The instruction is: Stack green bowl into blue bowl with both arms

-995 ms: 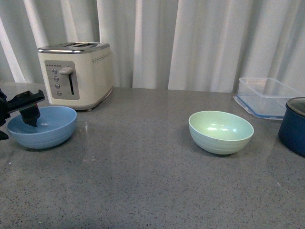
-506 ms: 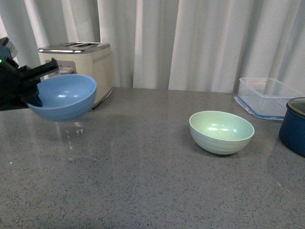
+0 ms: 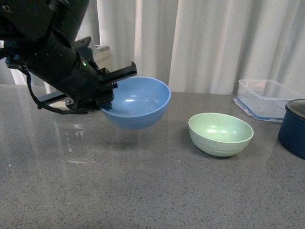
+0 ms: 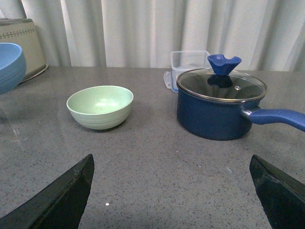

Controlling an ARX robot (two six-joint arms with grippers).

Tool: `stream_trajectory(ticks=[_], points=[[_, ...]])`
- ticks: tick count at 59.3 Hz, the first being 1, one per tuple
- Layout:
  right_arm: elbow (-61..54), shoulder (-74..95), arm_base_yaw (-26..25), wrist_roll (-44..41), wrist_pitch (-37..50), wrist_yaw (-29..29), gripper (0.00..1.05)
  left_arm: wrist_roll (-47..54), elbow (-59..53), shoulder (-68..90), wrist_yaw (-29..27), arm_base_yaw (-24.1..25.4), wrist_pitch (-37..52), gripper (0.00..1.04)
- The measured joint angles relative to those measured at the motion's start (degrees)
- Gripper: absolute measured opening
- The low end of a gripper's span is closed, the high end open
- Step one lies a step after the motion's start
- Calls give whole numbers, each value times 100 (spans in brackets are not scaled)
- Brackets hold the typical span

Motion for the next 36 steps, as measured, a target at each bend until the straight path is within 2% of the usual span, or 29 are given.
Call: stream_trajectory(ticks=[33,36], points=[[0,0,0,2,0,0,95,219,90,702,-35,-219,-4,4],[0,0,0,0,0,0,95,245,90,682,0,-216,22,15]])
